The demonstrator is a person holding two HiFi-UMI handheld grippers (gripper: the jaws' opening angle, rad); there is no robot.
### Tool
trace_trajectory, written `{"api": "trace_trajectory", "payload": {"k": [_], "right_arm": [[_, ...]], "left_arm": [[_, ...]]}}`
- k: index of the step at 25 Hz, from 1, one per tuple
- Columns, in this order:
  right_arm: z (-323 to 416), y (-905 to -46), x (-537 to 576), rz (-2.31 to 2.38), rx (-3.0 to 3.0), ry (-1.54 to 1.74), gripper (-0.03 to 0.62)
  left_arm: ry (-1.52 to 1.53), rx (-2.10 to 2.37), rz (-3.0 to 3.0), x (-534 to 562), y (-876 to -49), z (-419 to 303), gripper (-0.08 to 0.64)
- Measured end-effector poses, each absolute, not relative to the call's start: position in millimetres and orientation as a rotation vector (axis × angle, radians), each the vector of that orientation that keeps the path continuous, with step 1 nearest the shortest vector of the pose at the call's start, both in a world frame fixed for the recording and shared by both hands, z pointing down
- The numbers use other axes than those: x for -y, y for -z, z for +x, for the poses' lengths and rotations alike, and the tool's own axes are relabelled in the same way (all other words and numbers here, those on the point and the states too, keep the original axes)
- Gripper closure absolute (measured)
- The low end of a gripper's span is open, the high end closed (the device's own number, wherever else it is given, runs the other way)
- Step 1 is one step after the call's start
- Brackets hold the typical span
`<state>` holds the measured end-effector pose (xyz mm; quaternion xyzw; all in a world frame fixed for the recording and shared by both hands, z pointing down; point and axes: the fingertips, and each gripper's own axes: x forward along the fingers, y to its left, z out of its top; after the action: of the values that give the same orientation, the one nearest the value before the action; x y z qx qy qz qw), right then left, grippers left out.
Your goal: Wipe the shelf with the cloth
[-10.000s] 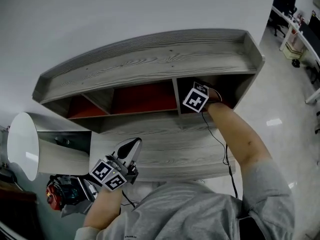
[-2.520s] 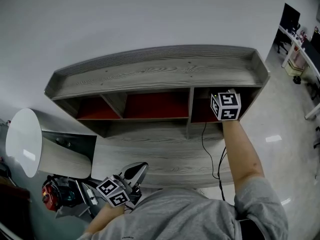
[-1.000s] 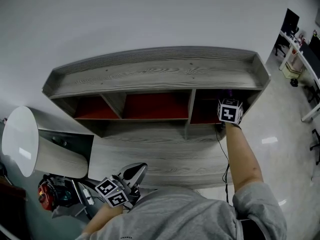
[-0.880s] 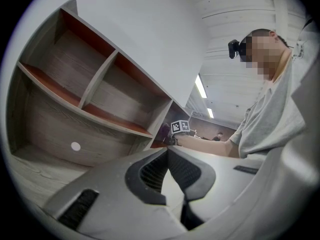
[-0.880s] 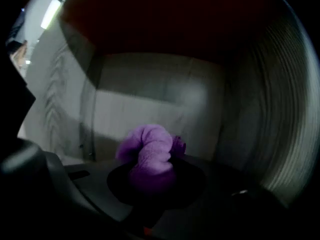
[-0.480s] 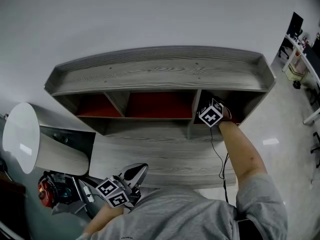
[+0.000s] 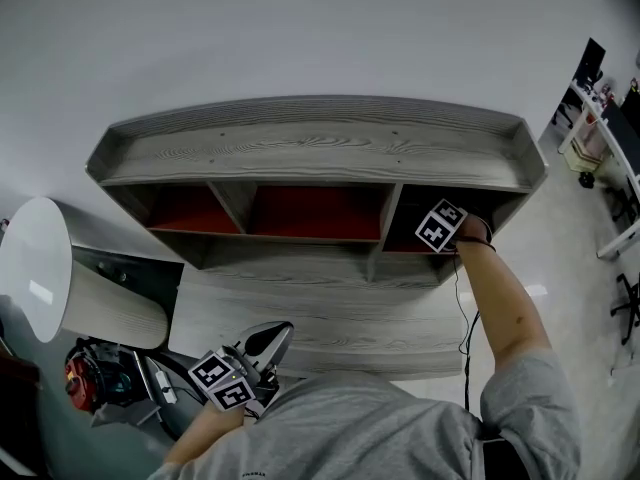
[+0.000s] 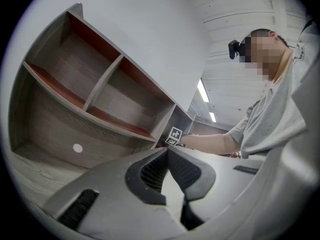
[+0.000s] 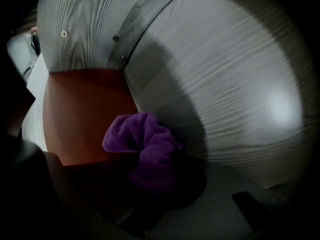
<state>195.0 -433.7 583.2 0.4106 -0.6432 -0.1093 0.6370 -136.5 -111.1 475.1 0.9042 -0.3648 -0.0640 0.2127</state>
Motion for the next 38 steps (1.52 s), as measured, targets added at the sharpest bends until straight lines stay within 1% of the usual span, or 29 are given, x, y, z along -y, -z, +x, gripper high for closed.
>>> {"api": "trace_trajectory", "payload": {"k": [4,8,16,21,27,32,35,38], "right_arm": [[224,-588,434,0.842,1.188,0.342,0.523],[224,-584,430,0.799,1.155,0.388,0.523],[206,-487,398,1.104,1.345,0.609,0.525],[213,-432,388,1.403,1.23,0.727,0.525],[233,-367,372,1.765,0.913,0.793,0.523],[248,-362,366,1.841,0.714,0.723,0.523],[269,-372,376,1.765,0.586,0.702,0.523],[274,-385,387,1.66,0.526,0.711,0.523]], "left_arm": [[0.189,0.998,2.525,114,-471,-125,0.546],[0.206,1.009,2.541,111,-463,-109,0.546],[0.227,0.983,2.584,126,-458,-96,0.546],[0.221,0.799,2.653,155,-458,-120,0.546],[0.114,0.532,2.686,174,-467,-183,0.546],[0.046,0.412,2.681,188,-478,-217,0.546],[0.034,0.368,2.718,208,-471,-211,0.546],[0.019,0.321,2.774,224,-457,-190,0.546]]}}
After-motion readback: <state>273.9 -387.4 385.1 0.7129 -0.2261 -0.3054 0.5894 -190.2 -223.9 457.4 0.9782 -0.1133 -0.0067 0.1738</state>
